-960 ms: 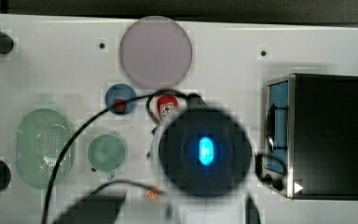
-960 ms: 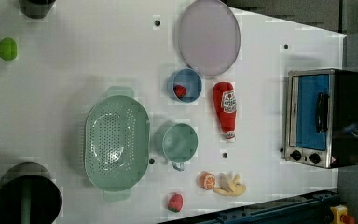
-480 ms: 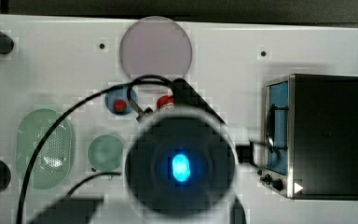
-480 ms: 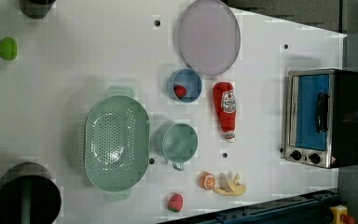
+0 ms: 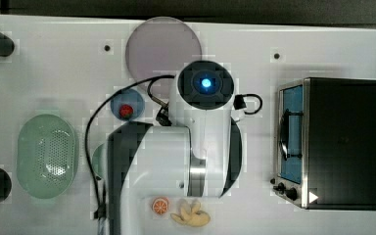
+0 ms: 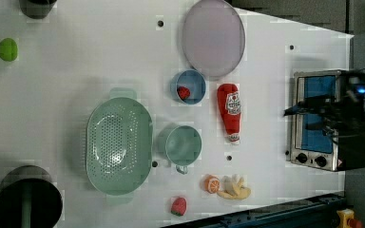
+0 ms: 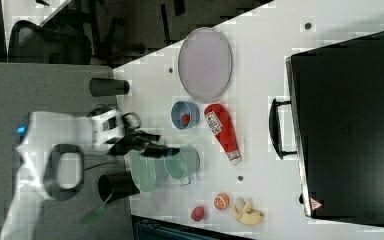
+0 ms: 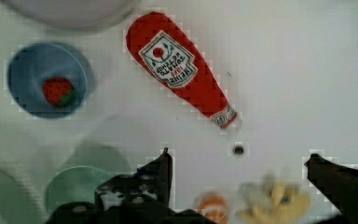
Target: Pick Ketchup from the table and place it in strainer.
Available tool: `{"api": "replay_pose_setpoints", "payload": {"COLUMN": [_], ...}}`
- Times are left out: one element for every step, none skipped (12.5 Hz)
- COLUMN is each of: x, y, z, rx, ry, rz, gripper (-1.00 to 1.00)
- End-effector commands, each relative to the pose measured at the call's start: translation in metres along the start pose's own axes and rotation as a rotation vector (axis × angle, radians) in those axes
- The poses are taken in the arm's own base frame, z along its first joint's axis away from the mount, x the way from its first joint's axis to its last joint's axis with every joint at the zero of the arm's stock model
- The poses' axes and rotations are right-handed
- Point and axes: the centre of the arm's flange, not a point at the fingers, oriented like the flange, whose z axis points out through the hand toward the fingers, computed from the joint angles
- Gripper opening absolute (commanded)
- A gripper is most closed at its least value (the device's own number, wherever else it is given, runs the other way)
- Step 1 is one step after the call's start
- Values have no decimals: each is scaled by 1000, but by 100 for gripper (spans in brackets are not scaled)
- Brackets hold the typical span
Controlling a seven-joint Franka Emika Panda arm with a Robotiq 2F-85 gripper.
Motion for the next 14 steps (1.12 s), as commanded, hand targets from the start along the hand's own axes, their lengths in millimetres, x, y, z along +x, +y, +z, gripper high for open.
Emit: {"api": "replay_pose_setpoints", "payload": {"x": [3, 7, 8, 9, 8, 8, 9, 11, 14, 16, 19, 22, 24, 25], "y": [4, 4, 3, 1, -2, -5, -8, -9, -11, -12, -14, -15, -16, -15], "z": [5, 22, 39, 58, 76, 94, 111, 126, 141, 155, 169, 183, 196, 209], "rx": [24, 24, 21, 14, 7, 8, 11, 14, 16, 12, 6, 2, 7, 11], "ry": [108, 127, 138, 144, 143, 142, 140, 146, 154, 162, 171, 176, 176, 173], "rz": [-375, -444, -507, -567, -604, -610, -613, -612, -614, -624, -637, -647, -646, -644], "gripper": [100, 100, 100, 100, 100, 100, 100, 100, 100, 100, 100, 100, 100, 100]}}
